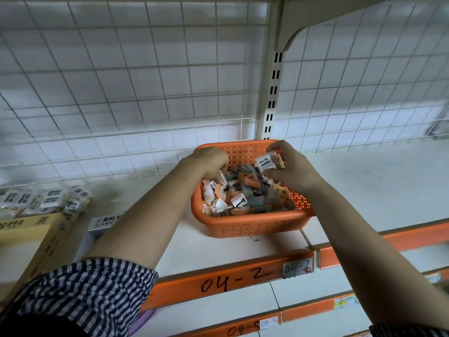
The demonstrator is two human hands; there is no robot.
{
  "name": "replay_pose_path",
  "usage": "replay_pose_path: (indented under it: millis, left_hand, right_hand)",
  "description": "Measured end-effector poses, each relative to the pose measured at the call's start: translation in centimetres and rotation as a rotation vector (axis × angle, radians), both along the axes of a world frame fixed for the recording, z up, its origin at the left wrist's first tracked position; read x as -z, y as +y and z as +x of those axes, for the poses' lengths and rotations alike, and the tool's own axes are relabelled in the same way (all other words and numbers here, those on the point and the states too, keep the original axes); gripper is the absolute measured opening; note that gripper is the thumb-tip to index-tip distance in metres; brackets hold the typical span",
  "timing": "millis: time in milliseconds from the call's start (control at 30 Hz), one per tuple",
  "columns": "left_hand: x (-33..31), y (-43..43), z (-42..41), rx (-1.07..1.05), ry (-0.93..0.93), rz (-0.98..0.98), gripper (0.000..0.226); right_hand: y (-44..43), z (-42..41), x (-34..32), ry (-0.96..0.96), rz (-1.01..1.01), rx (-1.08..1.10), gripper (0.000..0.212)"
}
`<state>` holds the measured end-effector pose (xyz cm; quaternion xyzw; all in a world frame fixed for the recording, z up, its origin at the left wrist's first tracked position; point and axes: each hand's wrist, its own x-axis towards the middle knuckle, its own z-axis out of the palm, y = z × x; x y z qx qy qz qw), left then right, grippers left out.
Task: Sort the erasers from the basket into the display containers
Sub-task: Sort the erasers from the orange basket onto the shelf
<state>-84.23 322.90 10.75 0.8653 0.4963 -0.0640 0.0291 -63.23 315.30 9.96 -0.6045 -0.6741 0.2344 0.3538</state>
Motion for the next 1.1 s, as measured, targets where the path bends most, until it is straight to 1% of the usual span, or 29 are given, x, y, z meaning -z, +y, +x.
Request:
replay_pose_path:
  millis: [67, 133, 200, 300, 400, 533, 633, 767, 867, 967, 1033, 1100]
  left_hand:
    - [0.0, -0.1, -0.4, -0.012, -0.047, 0.004, 0.029]
    - [-0.2, -0.4, -1.1, -0.024, -0.134, 0.009, 0.022]
    - [-0.6, -1.1, -1.7, -0.030, -0.264, 0.030, 0.018]
    - [-1.6, -3.0, -2.8, -0.065, -0.516, 0.100, 0.017]
    - [-2.3, -4.6, -4.3, -0.111, -0.691, 0.212, 0.017]
    - [-2.7, -6.2, -7.6, -0.224, -0.889, 0.294, 0.016]
    - [-2.7, -7.4, -11.2, -0.301, -0.949, 0.345, 0.013]
    - [-2.6, -9.1, -17.0, -0.393, -0.945, 0.453, 0.019]
    - [-2.1, -10.4, -21.5, -0.453, -0.965, 0.494, 0.013]
    - [-1.6, -11.8, -25.7, -0.495, -0.981, 0.523, 0.007]
    - [-1.1, -12.5, -28.3, -0.533, -0.949, 0.531, 0.008]
    - [-0.5, -13.0, -31.0, -0.582, -0.956, 0.515, 0.007]
  right_hand:
    - [-0.1, 0.0, -0.1, -0.026, 0.007, 0.024, 0.049]
    - [-0.2, -0.1, -0.1, 0.001, 0.012, 0.034, 0.048]
    - [-0.4, -0.3, -0.3, 0.050, 0.020, 0.009, 0.043]
    - [-0.6, -0.8, -0.9, 0.132, 0.039, -0.025, 0.032]
    - [-0.7, -2.1, -1.8, 0.206, 0.057, -0.100, 0.022]
    - [-0.9, -6.0, -3.2, 0.271, 0.079, -0.208, 0.020]
    - [-0.8, -10.0, -3.9, 0.319, 0.095, -0.254, 0.021]
    - [-0.3, -15.9, -3.8, 0.349, 0.108, -0.286, 0.028]
    - [0.3, -20.5, -3.3, 0.371, 0.078, -0.311, 0.033]
    - [0.5, -25.2, -2.4, 0.352, 0.055, -0.337, 0.031]
    - [0.7, -28.0, -1.7, 0.347, 0.051, -0.337, 0.029]
    - [0.9, -30.7, -1.0, 0.363, 0.018, -0.353, 0.026]
